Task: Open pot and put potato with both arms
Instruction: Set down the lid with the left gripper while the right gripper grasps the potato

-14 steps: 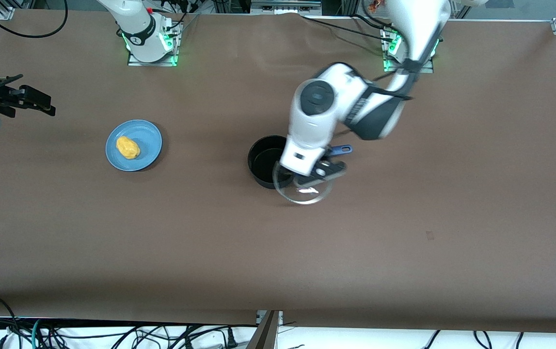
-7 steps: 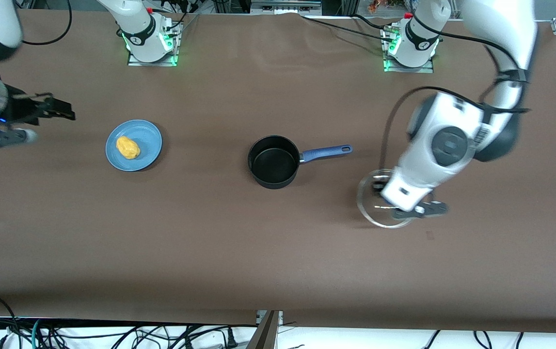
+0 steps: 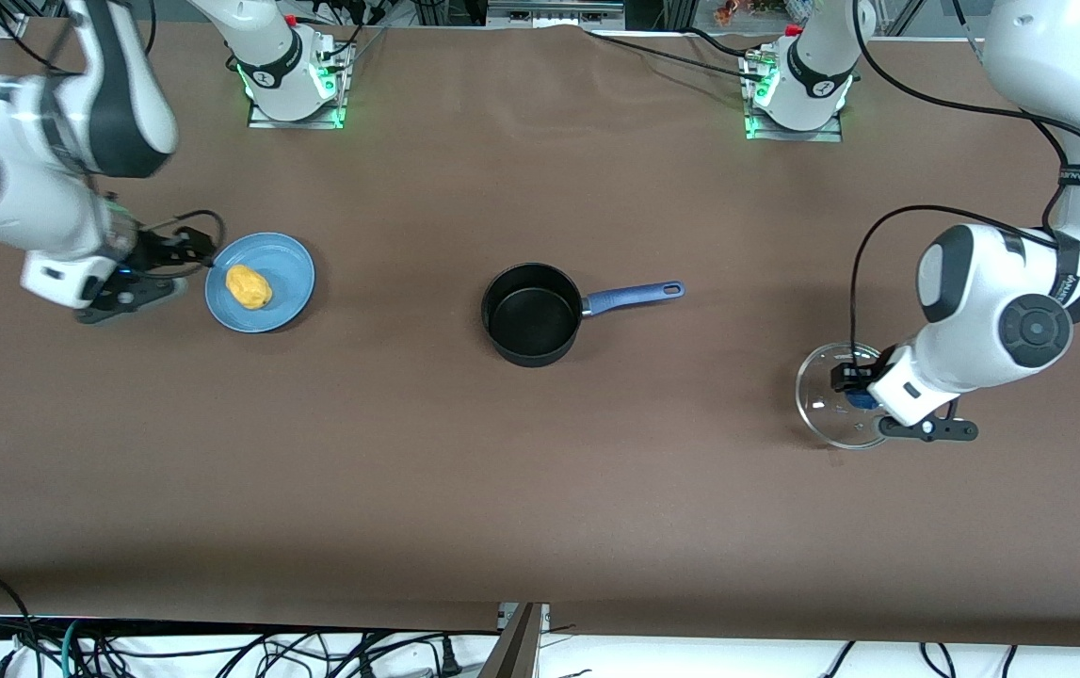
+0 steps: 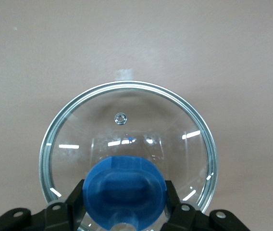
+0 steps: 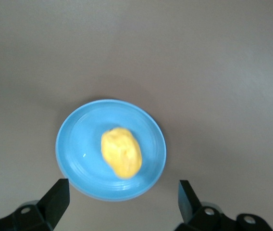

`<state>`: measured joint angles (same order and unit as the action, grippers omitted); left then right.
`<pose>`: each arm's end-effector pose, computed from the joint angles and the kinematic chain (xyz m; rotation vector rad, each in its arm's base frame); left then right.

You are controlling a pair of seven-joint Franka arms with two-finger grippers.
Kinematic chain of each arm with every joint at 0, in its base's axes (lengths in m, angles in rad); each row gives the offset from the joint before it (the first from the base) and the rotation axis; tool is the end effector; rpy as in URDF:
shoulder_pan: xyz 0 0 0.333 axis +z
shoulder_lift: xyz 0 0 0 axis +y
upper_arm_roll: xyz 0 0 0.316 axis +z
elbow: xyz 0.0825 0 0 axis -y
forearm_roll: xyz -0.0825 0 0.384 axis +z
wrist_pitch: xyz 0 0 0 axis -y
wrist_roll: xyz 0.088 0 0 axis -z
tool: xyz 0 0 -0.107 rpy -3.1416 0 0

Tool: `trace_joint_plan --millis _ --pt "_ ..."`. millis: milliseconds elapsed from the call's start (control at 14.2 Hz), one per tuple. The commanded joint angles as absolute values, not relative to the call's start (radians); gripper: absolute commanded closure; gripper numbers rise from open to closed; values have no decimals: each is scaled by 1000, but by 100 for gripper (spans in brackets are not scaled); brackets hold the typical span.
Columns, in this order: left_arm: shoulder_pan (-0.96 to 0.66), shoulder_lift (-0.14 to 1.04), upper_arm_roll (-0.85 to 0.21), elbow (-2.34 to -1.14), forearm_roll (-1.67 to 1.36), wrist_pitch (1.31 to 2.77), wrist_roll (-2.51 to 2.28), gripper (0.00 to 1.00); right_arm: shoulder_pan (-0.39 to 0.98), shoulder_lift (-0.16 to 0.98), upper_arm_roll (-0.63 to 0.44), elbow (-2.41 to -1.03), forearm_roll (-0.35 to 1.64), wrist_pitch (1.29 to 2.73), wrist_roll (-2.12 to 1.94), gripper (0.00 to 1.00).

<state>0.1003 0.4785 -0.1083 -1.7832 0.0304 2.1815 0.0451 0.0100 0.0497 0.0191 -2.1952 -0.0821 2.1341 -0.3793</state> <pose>0.6465 0.0012 0.2823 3.1104 -0.0954 -0.1193 0.5252 0.0117 0.3533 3.0103 0.6987 -0.1864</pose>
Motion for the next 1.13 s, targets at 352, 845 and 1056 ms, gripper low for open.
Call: trace_joint_plan --millis 352,845,1056 --pt "135 452 -34 -2034 -61 2500 302 46 9 115 15 -2565 -120 2724 -491 0" --pt "134 387 -37 -2001 -98 2441 276 0 6 201 -11 -2565 -118 2803 -563 74" --pt "120 328 -46 -1872 -97 2185 204 0 6 164 -6 -2515 -117 2688 -543 85"
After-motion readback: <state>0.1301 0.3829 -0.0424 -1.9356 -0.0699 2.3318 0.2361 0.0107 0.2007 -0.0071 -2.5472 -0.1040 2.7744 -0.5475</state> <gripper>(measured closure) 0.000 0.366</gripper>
